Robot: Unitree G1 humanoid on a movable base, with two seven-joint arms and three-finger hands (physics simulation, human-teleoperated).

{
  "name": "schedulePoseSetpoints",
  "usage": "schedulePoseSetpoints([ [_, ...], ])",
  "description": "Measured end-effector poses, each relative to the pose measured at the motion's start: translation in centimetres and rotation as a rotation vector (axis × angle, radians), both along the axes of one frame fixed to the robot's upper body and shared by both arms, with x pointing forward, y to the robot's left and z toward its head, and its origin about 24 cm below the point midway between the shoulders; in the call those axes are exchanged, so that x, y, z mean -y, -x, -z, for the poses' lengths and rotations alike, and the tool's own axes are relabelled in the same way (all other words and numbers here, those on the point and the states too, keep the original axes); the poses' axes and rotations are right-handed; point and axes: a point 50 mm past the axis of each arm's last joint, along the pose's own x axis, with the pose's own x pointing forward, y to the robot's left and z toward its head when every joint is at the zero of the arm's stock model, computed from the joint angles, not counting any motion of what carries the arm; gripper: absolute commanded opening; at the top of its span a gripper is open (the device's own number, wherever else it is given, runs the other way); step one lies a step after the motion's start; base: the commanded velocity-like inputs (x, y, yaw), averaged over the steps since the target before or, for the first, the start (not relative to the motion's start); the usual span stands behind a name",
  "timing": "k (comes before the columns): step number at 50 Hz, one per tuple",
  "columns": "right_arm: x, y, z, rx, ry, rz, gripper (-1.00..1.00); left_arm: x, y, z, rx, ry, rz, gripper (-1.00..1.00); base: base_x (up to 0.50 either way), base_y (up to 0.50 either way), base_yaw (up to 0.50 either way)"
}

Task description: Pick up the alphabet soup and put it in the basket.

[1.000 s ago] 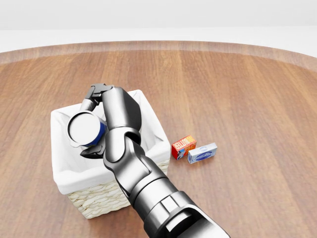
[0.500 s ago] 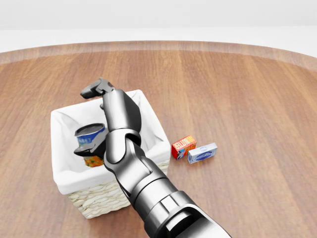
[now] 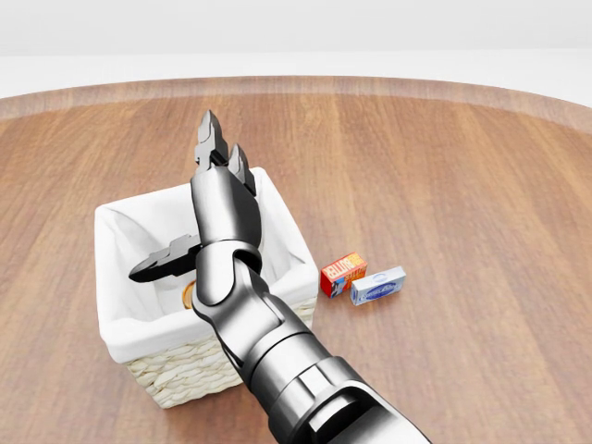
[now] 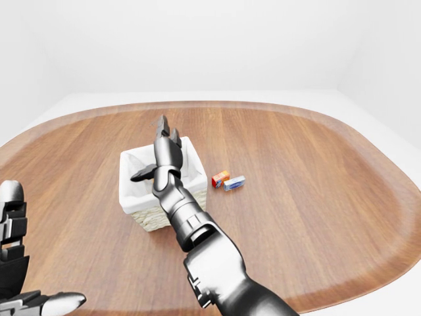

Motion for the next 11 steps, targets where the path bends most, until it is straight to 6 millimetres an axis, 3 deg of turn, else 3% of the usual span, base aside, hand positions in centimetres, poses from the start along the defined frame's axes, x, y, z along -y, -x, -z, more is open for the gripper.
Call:
schedulePoseSetpoints([
  [11,-0.03,0.06,0.13,-0.002,-0.001,-0.002,1.0,0.01,0.01,0.0,0.001,0.0,0.0,1.0,0.0,0.0,0.0],
])
